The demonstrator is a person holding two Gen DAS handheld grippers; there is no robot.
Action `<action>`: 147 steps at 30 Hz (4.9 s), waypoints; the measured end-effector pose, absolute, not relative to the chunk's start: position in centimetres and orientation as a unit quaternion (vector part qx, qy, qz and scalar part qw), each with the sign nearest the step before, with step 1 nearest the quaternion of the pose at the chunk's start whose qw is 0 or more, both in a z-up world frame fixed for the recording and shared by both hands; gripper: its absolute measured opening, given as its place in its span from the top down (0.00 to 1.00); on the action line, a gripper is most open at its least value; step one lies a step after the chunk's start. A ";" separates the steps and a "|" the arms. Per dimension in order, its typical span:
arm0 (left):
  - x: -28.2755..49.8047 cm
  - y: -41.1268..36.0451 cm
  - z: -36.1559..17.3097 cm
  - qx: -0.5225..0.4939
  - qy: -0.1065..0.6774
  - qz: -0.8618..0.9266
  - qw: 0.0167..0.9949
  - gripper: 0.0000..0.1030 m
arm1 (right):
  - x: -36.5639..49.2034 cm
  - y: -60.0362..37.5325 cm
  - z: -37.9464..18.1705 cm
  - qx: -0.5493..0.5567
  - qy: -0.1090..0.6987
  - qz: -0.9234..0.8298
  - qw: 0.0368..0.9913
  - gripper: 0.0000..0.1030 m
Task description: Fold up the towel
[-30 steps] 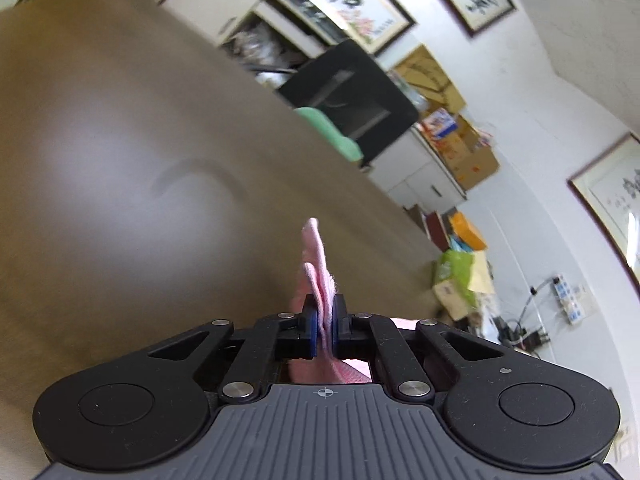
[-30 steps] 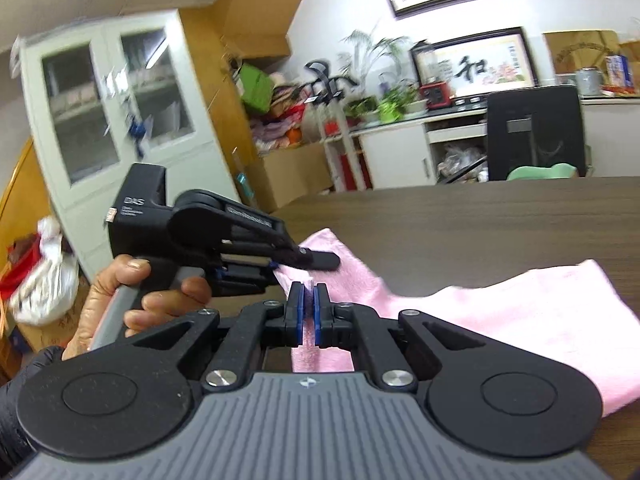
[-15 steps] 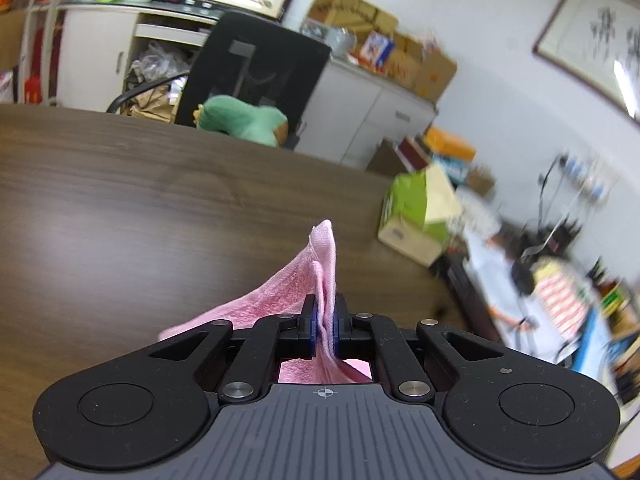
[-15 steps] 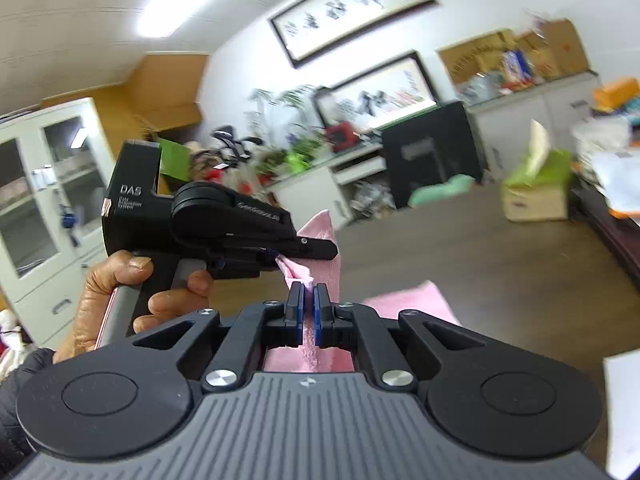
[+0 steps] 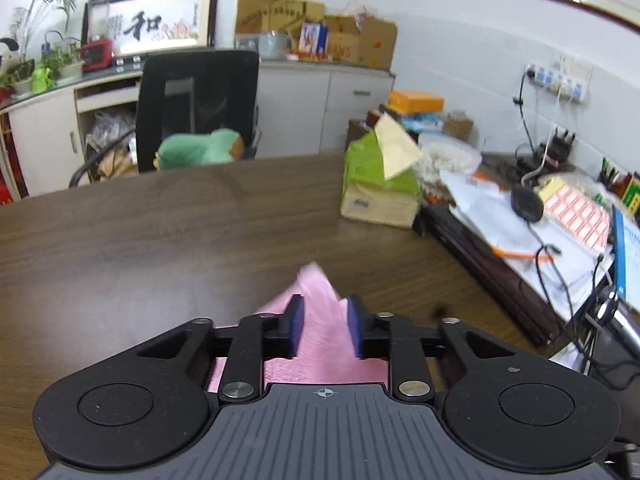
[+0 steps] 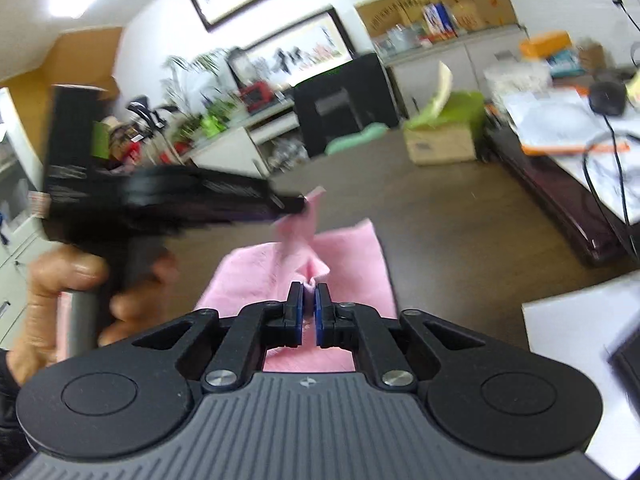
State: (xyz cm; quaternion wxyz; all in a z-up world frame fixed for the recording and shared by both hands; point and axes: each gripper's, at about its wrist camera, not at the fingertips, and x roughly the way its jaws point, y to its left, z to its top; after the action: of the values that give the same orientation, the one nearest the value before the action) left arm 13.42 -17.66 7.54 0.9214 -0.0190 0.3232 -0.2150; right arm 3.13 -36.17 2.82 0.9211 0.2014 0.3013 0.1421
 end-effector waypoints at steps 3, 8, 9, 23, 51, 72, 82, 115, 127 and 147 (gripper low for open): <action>13.2 -16.1 8.3 -0.043 0.306 -0.211 0.927 0.49 | 2.8 -37.1 2.6 0.216 0.302 0.152 0.916 0.93; 11.7 -12.9 6.4 -0.033 0.330 -0.180 0.926 0.44 | 2.4 -38.6 2.3 0.242 0.297 0.160 0.910 0.91; 11.3 -12.4 5.8 -0.028 0.338 -0.171 0.925 0.46 | 2.4 -38.9 2.3 0.245 0.295 0.160 0.909 0.91; 9.4 -9.1 2.4 -0.081 0.369 -0.190 0.906 0.48 | 5.7 -35.5 1.6 0.206 0.280 0.208 0.914 0.70; 5.2 -12.6 1.2 0.111 0.330 -0.202 0.916 0.43 | 4.1 -30.7 1.4 -0.012 0.277 0.129 0.952 0.30; 9.7 -4.6 1.9 0.082 0.346 -0.093 0.930 0.27 | 10.6 -22.0 0.4 -0.014 0.346 0.162 0.924 0.20; 8.9 0.4 3.3 -0.002 0.297 -0.018 0.955 0.21 | 7.2 -19.8 1.8 -0.026 0.276 0.188 0.942 0.13; 2.1 -0.5 0.7 -0.035 0.333 -0.017 0.942 0.00 | 2.5 -21.3 -0.2 -0.037 0.356 0.117 0.926 0.00; 2.3 -1.8 0.5 0.005 0.348 0.002 0.937 0.00 | 2.4 -21.3 -0.4 -0.034 0.352 0.112 0.929 0.00; 2.1 -1.9 0.6 0.000 0.349 0.024 0.937 0.00 | 2.4 -21.2 -0.4 -0.033 0.352 0.110 0.929 0.00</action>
State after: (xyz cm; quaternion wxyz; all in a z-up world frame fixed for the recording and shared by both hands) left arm 2.14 -1.91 0.62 0.9369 -0.0002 0.3487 0.0244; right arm 2.43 -21.19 -0.35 0.9290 -0.0331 0.3518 0.1103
